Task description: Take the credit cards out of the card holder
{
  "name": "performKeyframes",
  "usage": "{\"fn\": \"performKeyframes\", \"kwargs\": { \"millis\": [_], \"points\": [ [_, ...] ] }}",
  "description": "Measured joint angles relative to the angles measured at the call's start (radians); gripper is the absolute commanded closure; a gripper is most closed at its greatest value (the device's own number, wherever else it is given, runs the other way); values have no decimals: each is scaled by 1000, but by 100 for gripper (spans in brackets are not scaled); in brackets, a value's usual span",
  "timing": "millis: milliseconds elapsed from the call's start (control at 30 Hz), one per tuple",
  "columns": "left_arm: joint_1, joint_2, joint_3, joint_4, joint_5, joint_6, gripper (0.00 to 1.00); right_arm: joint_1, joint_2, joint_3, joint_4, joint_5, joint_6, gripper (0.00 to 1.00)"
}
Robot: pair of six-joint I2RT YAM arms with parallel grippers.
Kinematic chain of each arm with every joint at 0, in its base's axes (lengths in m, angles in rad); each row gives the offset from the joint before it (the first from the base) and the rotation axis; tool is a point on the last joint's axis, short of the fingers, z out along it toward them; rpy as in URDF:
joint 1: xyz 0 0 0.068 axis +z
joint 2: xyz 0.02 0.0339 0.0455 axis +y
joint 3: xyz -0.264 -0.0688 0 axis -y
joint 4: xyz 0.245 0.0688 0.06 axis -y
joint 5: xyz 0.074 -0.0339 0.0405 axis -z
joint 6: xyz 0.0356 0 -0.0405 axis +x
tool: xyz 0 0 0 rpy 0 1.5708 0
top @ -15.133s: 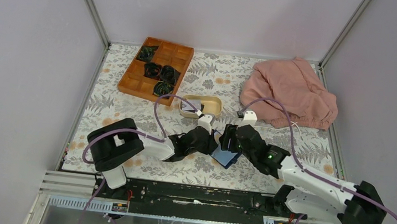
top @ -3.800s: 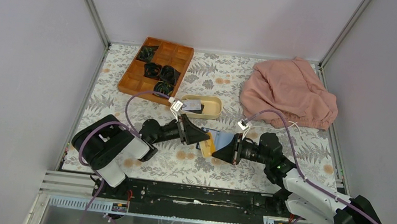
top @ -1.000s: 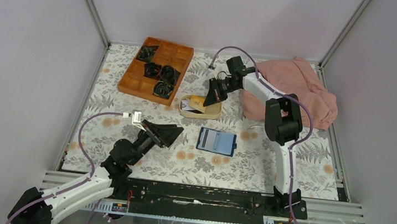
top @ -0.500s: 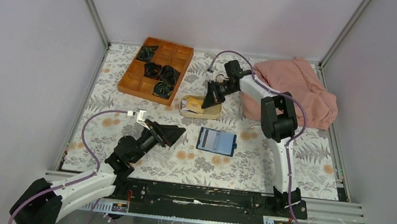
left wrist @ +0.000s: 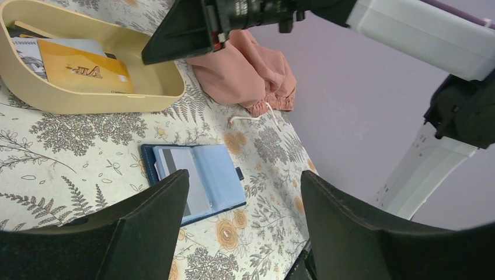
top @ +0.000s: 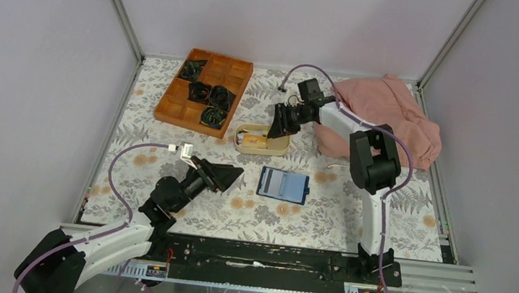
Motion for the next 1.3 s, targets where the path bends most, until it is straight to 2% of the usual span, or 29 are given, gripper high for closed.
{"fn": "performKeyframes", "kwargs": {
  "millis": [100,200,233,567,967,1300],
  "points": [
    [1,11,0,13,3,-2,23,0,-68,-24,17,69,15,69],
    [1,19,0,26,5,-2,23,3,-119,-39,38,116,20,95],
    [2,21,0,29,5,-2,23,5,-130,-44,40,133,19,99],
    [4,18,0,45,6,-6,22,85,-131,-57,5,310,11,100],
    [5,6,0,44,6,-6,22,120,-85,-76,-3,415,11,100],
    [7,5,0,44,6,-6,22,133,-55,-79,-4,441,24,100]
  ]
}}
